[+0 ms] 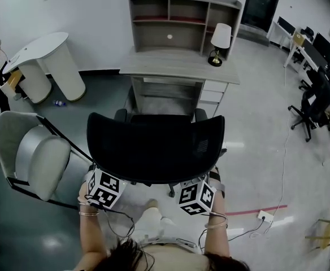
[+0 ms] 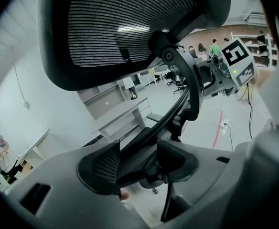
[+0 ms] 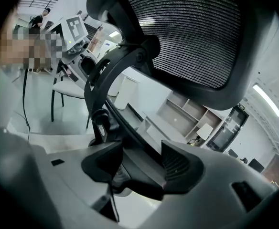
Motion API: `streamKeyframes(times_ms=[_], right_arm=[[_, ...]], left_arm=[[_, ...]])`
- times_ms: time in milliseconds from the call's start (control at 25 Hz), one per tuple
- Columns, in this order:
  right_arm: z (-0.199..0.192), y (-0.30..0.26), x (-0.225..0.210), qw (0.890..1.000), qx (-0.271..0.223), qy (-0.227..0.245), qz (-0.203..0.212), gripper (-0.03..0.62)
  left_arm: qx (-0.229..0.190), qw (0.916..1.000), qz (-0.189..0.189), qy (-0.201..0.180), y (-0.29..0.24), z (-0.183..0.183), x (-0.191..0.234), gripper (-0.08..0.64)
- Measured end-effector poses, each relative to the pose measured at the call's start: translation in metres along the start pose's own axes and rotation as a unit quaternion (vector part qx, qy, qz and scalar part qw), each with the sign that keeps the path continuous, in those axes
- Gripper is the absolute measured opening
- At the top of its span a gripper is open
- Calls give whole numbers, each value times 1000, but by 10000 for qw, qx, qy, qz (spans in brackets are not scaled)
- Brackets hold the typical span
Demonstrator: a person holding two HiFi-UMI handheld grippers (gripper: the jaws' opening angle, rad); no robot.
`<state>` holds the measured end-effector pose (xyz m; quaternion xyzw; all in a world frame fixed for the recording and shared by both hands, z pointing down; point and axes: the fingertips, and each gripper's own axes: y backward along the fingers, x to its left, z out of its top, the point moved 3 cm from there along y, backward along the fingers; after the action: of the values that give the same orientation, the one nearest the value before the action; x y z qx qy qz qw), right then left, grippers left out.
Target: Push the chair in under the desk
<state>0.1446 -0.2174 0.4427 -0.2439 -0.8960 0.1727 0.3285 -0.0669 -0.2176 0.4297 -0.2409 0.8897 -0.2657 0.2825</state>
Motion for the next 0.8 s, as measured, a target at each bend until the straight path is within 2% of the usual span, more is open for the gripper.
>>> streamKeyframes(times_ms=[320,800], right_arm=[[11,-17,-1,9999,-67,-51,-62,253],[28,-44,-4,9994,137,-295,-113,255]], left_arm=[[-92,9999,33,-25,-11,-1,20,236],[-381,9992,-2,-141,-26,-2,51,236]])
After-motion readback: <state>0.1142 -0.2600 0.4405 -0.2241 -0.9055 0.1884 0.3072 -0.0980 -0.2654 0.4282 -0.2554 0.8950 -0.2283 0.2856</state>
